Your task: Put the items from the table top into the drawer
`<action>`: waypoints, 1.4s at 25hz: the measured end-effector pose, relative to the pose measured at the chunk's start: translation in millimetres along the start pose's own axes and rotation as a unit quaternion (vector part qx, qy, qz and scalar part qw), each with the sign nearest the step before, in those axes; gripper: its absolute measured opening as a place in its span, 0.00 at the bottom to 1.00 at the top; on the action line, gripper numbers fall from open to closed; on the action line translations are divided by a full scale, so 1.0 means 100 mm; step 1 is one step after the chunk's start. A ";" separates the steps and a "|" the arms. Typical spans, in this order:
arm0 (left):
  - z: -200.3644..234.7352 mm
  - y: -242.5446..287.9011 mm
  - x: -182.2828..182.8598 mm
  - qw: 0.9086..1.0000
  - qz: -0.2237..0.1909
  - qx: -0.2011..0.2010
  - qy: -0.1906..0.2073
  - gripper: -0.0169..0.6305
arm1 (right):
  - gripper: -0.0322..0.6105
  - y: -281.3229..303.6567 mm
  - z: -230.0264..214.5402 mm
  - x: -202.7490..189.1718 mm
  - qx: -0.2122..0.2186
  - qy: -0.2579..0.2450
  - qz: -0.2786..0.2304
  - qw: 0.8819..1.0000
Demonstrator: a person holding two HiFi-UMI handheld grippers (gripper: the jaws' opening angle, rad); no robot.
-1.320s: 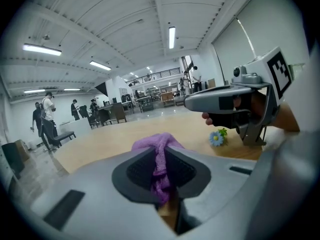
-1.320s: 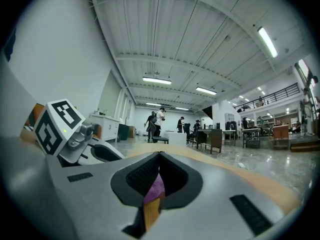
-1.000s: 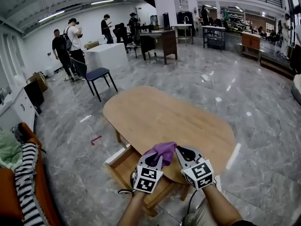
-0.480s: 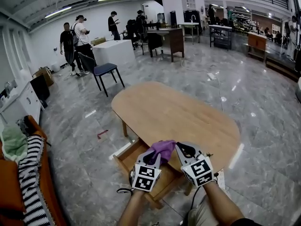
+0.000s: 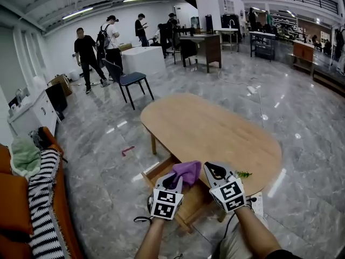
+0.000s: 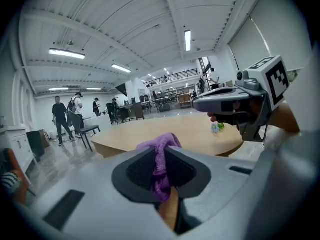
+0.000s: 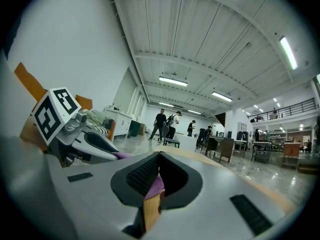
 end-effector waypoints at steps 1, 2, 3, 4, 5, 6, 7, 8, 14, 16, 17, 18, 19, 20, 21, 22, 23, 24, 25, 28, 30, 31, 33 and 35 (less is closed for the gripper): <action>0.02 -0.03 0.00 1.000 -0.004 0.003 0.000 0.11 | 0.08 0.01 0.04 0.00 0.003 0.000 0.001 1.000; 0.04 -0.06 -0.01 1.000 -0.004 0.005 -0.001 0.11 | 0.08 0.02 0.06 0.00 0.006 -0.001 0.001 1.000; 0.05 -0.09 -0.03 1.000 0.000 0.007 -0.004 0.11 | 0.08 0.03 0.09 0.00 0.008 -0.002 0.002 1.000; 0.06 -0.12 -0.05 1.000 0.003 0.008 -0.007 0.11 | 0.08 0.04 0.11 0.00 0.009 -0.004 0.003 1.000; 0.06 -0.15 -0.06 1.000 0.005 0.010 -0.009 0.11 | 0.08 0.05 0.13 0.01 0.011 -0.006 0.003 1.000; 0.07 -0.17 -0.08 1.000 0.006 0.012 -0.011 0.11 | 0.08 0.05 0.15 0.01 0.012 -0.008 0.003 1.000; 0.07 -0.19 -0.10 1.000 0.007 0.014 -0.012 0.11 | 0.08 0.06 0.16 0.01 0.013 -0.009 0.003 1.000; 0.08 -0.21 -0.13 1.000 0.009 0.015 -0.014 0.11 | 0.08 0.06 0.18 0.01 0.015 -0.010 0.003 1.000; 0.12 -0.29 -0.24 0.999 0.011 0.023 -0.023 0.11 | 0.08 0.11 0.28 0.01 0.023 -0.019 0.005 1.000; 0.11 -0.30 -0.29 0.999 0.017 0.025 -0.026 0.11 | 0.08 0.11 0.30 0.01 0.024 -0.023 0.004 0.999; 0.11 -0.31 -0.32 0.999 0.020 0.026 -0.027 0.11 | 0.08 0.11 0.31 0.03 0.023 -0.025 0.001 0.999; 0.11 -0.31 -0.34 0.999 0.021 0.026 -0.028 0.11 | 0.08 0.11 0.32 0.07 0.021 -0.027 -0.002 0.999; 0.12 -0.32 -0.36 0.999 0.023 0.026 -0.029 0.11 | 0.08 0.11 0.33 0.09 0.021 -0.029 -0.004 0.999; 0.13 -0.32 -0.38 0.999 0.026 0.026 -0.030 0.11 | 0.08 0.12 0.34 0.08 0.023 -0.030 -0.002 0.999; 0.13 -0.31 -0.40 0.999 0.028 0.027 -0.032 0.11 | 0.08 0.13 0.35 0.06 0.026 -0.031 0.001 0.999; 0.13 -0.31 -0.43 0.999 0.030 0.027 -0.032 0.11 | 0.08 0.13 0.37 0.04 0.029 -0.033 0.003 0.999; 0.13 -0.30 -0.46 0.999 0.031 0.027 -0.033 0.11 | 0.08 0.13 0.38 0.04 0.031 -0.035 0.004 0.999; 0.12 -0.29 -0.49 0.999 0.032 0.027 -0.033 0.11 | 0.08 0.12 0.39 0.03 0.031 -0.037 0.005 0.999; 0.12 -0.28 -0.51 0.999 0.035 0.026 -0.033 0.11 | 0.08 0.12 0.40 0.03 0.031 -0.039 0.005 0.999; 0.07 -0.24 -0.54 0.998 0.039 0.018 -0.041 0.11 | 0.08 0.12 0.39 0.03 0.030 -0.040 0.006 0.999; 0.05 -0.22 -0.57 0.998 0.044 0.013 -0.049 0.11 | 0.08 0.12 0.39 0.05 0.031 -0.041 0.007 0.999; 0.04 -0.20 -0.59 0.998 0.046 0.012 -0.052 0.11 | 0.08 0.12 0.39 0.06 0.032 -0.043 0.006 0.999; 0.03 -0.17 -0.61 0.997 0.049 0.009 -0.054 0.11 | 0.08 0.12 0.41 0.08 0.033 -0.045 0.005 0.998; 0.01 -0.14 -0.63 0.997 0.051 0.007 -0.054 0.11 | 0.08 0.12 0.43 0.08 0.034 -0.049 0.005 0.998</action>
Point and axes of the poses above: the fingertips, and each gripper's own axes: y forward along the fingers, z to its left, x out of its top, the point moved 1 cm from there along -y, backward along the fingers, and after that the axes turned 2 degrees about z, right-handed, at the moved point
